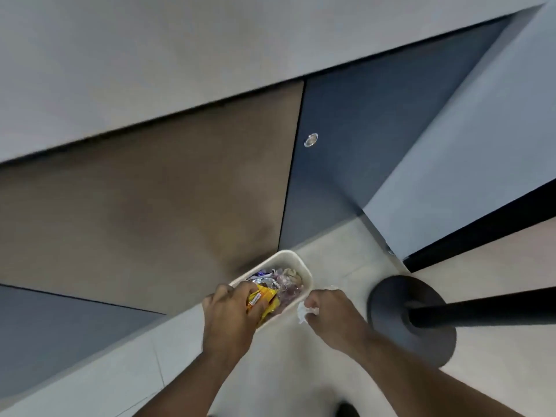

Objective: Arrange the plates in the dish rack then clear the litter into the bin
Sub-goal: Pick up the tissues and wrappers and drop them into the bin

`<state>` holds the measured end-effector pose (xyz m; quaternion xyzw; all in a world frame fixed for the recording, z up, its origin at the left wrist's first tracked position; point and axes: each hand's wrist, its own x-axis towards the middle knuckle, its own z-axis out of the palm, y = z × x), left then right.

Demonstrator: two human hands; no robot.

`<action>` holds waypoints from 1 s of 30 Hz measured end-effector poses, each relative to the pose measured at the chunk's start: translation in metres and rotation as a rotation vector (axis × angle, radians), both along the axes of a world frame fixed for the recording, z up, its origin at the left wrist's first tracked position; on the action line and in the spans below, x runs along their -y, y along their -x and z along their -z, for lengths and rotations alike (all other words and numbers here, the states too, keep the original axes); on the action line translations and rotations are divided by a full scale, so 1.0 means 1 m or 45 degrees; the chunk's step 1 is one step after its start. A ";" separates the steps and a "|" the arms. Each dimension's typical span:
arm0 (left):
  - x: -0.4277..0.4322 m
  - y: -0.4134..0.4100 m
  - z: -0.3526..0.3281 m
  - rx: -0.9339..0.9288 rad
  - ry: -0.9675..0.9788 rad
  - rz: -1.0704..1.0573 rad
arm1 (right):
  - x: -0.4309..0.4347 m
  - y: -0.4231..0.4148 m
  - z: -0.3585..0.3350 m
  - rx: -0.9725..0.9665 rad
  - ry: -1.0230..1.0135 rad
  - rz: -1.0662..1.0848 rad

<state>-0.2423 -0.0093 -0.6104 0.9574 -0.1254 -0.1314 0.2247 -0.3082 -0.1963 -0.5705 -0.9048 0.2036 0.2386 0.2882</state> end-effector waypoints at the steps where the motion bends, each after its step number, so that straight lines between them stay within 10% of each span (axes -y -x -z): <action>1: 0.004 -0.002 0.018 0.021 -0.006 0.009 | 0.002 -0.006 0.015 0.018 0.008 -0.011; 11: 0.035 -0.028 0.173 -0.260 0.308 -0.172 | 0.001 -0.069 0.156 0.063 0.125 -0.259; 30: 0.036 -0.051 0.214 -0.135 -0.426 0.294 | 0.001 -0.094 0.218 0.068 0.173 -0.323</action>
